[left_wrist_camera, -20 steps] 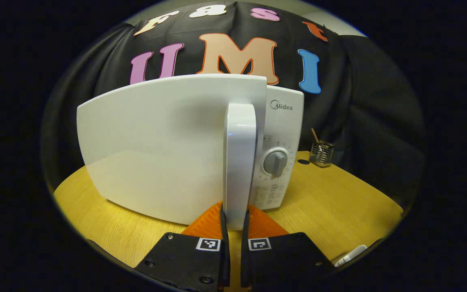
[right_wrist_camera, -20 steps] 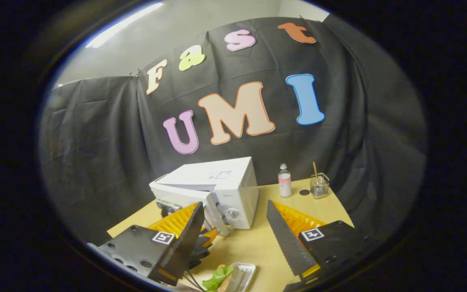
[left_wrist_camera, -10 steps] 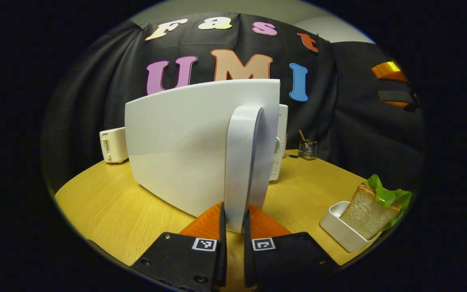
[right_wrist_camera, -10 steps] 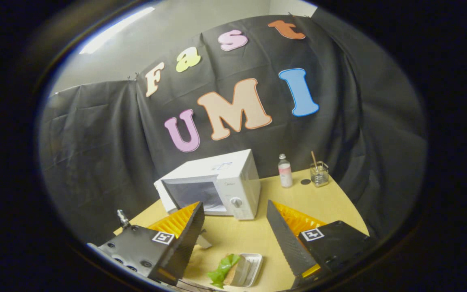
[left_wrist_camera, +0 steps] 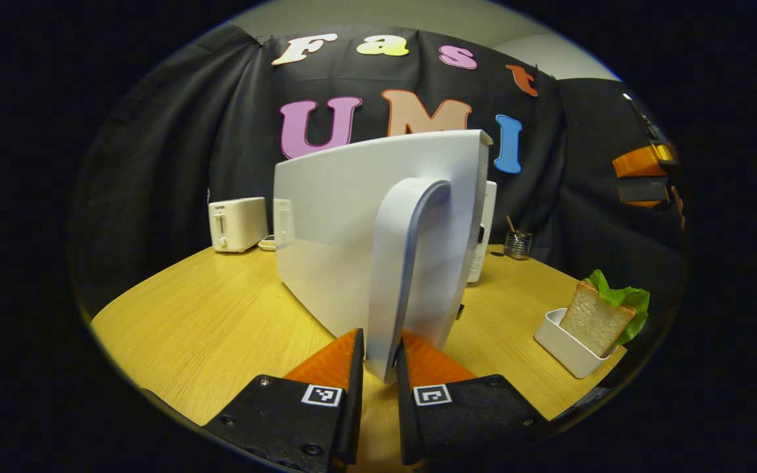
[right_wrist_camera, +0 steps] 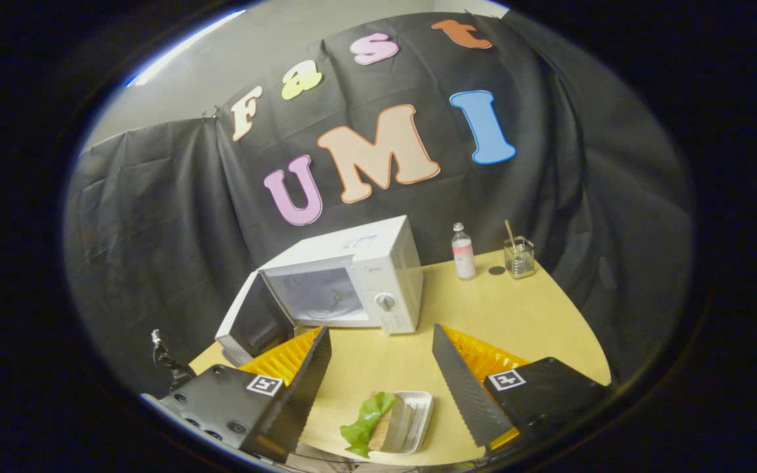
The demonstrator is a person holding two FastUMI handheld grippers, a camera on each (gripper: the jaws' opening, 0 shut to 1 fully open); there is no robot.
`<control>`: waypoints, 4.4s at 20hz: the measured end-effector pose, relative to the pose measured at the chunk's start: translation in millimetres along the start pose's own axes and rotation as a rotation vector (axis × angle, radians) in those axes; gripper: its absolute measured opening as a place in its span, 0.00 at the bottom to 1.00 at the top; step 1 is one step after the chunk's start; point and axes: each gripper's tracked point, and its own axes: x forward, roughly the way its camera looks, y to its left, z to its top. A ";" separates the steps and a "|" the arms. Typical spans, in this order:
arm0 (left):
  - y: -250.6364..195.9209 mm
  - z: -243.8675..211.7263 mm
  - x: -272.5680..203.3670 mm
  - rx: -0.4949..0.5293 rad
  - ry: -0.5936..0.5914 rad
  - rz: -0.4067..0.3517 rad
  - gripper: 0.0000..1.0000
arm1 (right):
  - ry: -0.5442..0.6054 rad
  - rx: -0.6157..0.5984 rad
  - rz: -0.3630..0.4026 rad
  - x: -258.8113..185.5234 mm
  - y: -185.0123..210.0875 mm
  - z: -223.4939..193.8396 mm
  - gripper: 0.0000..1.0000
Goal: Open the microwave oven with the left hand, put the food in, and close the microwave oven.
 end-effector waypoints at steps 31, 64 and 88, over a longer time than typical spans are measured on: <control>267.1 86.2 -189.1 0.021 -0.204 0.780 0.99 | 0.753 -0.207 -0.087 -13.9 17.5 -167.0 0.98; 268.9 53.0 -171.5 -0.056 -0.185 0.749 0.96 | 0.710 0.074 -0.178 -11.8 -10.6 -170.6 0.30; 269.7 48.1 -175.6 -0.050 -0.180 0.741 0.93 | -0.074 0.448 0.150 156.3 198.0 -127.9 0.29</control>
